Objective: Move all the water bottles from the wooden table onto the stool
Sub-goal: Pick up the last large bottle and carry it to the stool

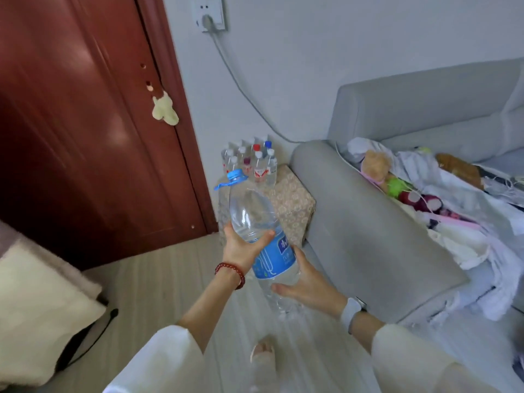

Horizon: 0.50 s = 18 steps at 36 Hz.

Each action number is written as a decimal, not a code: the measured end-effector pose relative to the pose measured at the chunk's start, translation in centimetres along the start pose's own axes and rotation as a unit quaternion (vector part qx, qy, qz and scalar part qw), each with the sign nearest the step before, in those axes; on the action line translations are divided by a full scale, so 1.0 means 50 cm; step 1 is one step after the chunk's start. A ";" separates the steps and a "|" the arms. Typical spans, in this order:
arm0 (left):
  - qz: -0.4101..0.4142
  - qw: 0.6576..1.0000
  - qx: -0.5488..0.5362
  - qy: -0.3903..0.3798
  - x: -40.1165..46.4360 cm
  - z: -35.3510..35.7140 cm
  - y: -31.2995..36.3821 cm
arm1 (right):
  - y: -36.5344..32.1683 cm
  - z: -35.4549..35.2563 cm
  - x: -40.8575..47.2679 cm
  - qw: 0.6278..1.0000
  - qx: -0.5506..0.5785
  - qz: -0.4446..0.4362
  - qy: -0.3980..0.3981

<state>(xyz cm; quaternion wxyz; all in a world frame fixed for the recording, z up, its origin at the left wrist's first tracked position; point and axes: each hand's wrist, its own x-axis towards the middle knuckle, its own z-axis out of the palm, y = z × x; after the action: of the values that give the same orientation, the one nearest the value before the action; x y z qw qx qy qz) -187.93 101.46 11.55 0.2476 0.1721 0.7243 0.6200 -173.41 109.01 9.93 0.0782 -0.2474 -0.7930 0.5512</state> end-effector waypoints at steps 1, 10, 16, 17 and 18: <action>0.003 1.000 0.001 -0.004 0.053 0.015 0.008 | 0.000 -0.020 0.052 1.000 0.001 0.005 0.000; 0.093 0.990 0.100 -0.039 0.437 0.168 0.102 | 0.016 -0.292 0.443 0.996 -0.001 0.083 0.023; 0.125 0.963 0.191 -0.145 0.636 0.275 0.106 | -0.092 -0.495 0.686 0.992 0.039 -0.039 0.114; 0.118 0.959 0.197 -0.166 0.659 0.288 0.104 | -0.104 -0.508 0.716 0.992 0.001 -0.057 0.111; 0.112 0.957 0.198 -0.180 0.686 0.303 0.099 | -0.105 -0.524 0.751 0.990 -0.047 -0.071 0.112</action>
<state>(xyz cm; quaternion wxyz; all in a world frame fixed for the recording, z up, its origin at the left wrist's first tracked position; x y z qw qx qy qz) -207.59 133.71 9.77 0.2641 0.4061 0.7522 0.4467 -197.11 147.46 19.08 0.1938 -0.2541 -0.8196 0.4755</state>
